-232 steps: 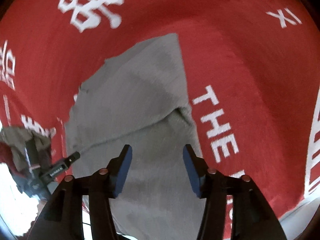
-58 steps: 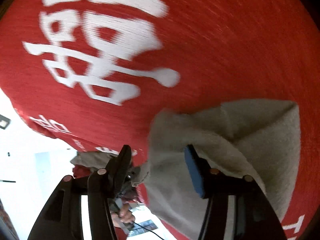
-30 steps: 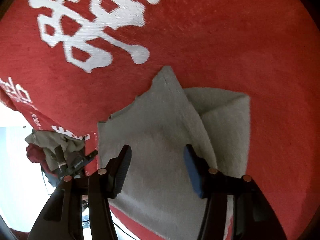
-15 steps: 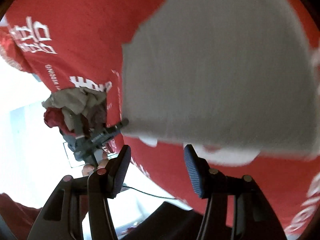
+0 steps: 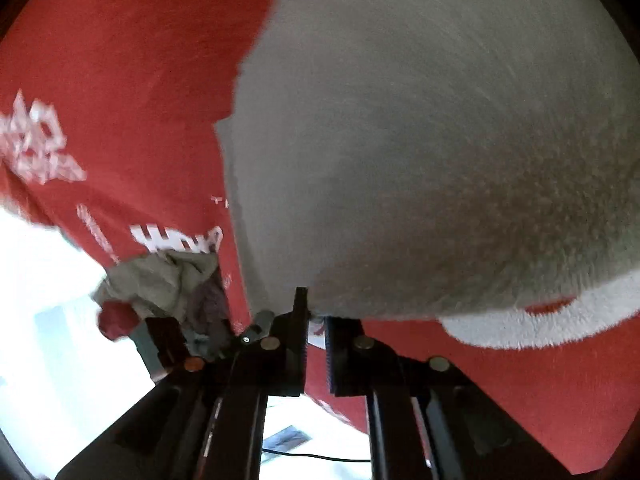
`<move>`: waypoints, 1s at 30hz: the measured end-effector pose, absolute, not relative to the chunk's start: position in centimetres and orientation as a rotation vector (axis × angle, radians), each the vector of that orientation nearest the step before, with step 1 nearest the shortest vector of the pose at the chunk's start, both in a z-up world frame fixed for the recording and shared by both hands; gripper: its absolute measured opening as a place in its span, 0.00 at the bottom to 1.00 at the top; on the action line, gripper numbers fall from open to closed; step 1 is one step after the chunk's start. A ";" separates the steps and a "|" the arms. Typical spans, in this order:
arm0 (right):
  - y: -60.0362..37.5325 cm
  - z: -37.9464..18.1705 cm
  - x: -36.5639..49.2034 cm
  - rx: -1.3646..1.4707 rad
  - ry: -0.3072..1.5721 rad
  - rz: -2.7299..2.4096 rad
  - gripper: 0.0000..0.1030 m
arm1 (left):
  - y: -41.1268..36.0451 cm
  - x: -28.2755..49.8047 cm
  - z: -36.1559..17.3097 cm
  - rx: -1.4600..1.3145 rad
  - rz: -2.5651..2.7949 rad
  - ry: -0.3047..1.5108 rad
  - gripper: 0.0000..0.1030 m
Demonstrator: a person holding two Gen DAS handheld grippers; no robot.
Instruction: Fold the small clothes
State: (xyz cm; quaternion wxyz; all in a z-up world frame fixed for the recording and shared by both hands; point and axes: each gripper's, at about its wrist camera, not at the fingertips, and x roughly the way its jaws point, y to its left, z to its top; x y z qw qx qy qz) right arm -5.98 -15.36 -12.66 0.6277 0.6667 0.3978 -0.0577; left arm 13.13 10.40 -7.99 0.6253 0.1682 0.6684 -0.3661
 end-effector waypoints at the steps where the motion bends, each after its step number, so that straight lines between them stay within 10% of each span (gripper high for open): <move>1: -14.8 -12.6 -6.1 1.472 0.960 -0.137 0.07 | 10.8 12.9 -8.5 0.399 -0.837 1.535 0.08; 16: -11.0 -12.1 -5.8 1.237 1.205 -0.089 0.10 | 13.4 11.0 -6.4 0.430 -0.671 1.455 0.09; 21: -10.1 -10.2 -5.1 1.185 1.205 -0.061 0.45 | 13.1 9.9 -6.3 0.447 -0.626 1.465 0.09; 22: -9.9 -9.8 -4.9 1.176 1.205 -0.055 0.45 | 12.9 9.7 -6.3 0.447 -0.617 1.472 0.27; 23: -9.8 -9.7 -4.7 1.172 1.206 -0.051 0.45 | 13.0 9.6 -6.4 0.443 -0.616 1.481 0.80; 24: -9.7 -9.5 -4.5 1.172 1.208 -0.050 0.45 | 12.9 9.4 -6.4 0.434 -0.612 1.492 1.00; 30: -9.6 -8.8 -4.2 1.166 1.216 -0.054 0.45 | 12.4 8.3 -5.9 0.464 -0.594 1.467 0.98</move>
